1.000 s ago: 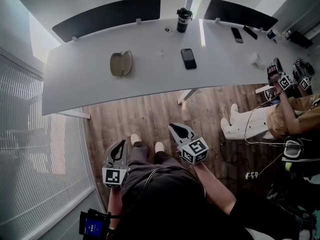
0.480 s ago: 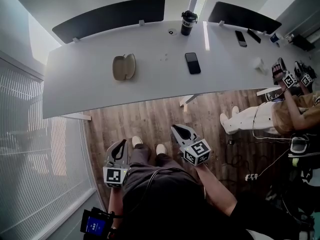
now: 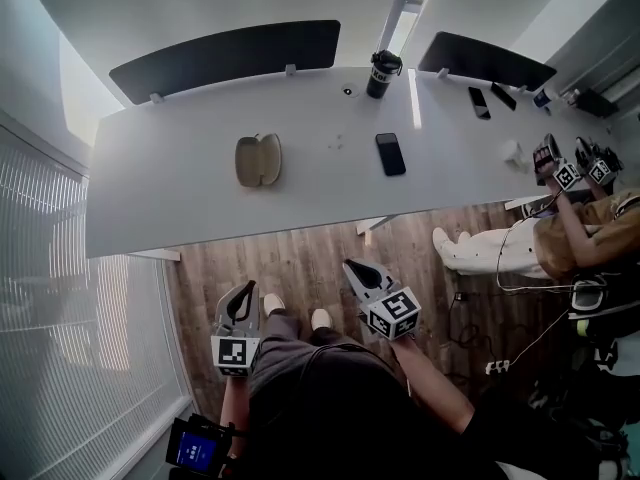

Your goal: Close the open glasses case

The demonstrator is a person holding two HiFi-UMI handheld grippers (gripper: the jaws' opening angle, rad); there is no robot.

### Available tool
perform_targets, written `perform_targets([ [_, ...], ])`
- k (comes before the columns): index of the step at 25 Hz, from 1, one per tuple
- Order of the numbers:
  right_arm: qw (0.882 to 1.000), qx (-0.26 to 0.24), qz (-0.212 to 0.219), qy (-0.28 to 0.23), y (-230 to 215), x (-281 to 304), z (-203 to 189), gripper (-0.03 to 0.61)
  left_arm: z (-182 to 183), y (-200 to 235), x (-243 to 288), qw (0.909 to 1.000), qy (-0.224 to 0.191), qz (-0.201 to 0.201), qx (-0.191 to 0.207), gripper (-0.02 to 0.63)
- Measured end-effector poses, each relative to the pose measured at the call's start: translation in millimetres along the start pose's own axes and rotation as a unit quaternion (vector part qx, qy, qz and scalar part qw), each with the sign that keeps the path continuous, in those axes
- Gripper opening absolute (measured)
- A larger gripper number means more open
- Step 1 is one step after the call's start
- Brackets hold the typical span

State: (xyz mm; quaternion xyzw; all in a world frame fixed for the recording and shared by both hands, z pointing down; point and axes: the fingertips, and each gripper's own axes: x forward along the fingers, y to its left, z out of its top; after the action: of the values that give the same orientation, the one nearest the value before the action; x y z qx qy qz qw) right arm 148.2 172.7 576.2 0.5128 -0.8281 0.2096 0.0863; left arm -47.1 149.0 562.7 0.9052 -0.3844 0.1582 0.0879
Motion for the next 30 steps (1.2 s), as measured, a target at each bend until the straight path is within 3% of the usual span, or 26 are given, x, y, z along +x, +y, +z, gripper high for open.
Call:
perform_targets([
  [7,1.0,-0.011,-0.006,0.008,16.6,39.4,28.0,0.006,32.7,46.3,20.0,0.9984,-0.037,-0.029,0.03,0.008],
  [12,1.0,-0.008,-0.018,0.005,24.4,61.0,44.6,0.006,42.9,74.6,28.1,0.9979,-0.039,-0.046,0.024,0.008],
  [17,0.999,0.01,-0.038,-0.003,30.0,84.9,53.8,0.006,29.8,93.8,37.8,0.9934,-0.045,-0.085,0.063,0.008],
  [20,0.999,0.002,-0.045,0.013,38.1,96.4,50.3,0.006,25.1,103.7,39.7,0.9934,-0.05,-0.094,0.043,0.008],
  [23,0.999,-0.003,-0.049,0.014,45.5,112.4,53.6,0.006,15.4,118.0,42.6,0.9942,-0.027,-0.101,0.025,0.008],
  [30,0.998,-0.007,-0.05,0.025,49.2,136.8,58.3,0.006,-4.0,139.7,59.9,0.9925,-0.012,-0.117,0.033,0.008],
])
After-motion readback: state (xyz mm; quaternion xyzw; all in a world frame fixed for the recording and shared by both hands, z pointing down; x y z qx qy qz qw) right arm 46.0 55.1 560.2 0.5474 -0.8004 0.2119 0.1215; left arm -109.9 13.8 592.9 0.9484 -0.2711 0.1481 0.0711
